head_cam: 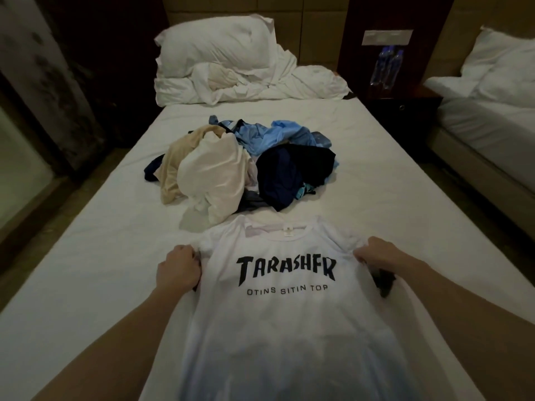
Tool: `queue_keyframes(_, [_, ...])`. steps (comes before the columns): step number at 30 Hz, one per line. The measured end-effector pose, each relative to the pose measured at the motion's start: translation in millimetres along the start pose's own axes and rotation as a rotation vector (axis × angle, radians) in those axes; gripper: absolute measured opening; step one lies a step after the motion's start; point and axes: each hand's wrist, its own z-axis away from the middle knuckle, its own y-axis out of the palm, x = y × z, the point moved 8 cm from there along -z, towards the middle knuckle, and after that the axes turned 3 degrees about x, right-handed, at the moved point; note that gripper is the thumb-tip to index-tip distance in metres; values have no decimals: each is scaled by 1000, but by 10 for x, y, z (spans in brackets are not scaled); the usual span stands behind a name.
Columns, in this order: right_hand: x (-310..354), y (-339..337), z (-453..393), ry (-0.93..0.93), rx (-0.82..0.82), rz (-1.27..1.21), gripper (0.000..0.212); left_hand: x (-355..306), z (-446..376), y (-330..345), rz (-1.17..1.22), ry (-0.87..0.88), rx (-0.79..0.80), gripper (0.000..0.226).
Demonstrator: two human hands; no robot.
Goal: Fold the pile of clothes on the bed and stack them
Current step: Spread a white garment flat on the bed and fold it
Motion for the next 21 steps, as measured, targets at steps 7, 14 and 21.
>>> queue_keyframes(7, [-476,-301,253,18,-236,-40,48,351,341,-687,456,-322,-346,26])
queue_keyframes(14, [-142,-456,423,-116,-419,-372,41,-438,347,-669,787,-58,-143,21])
queue_keyframes(21, [517,-480,682,-225,-470,-426,43,-1069,503,-379,750,151,-141,26])
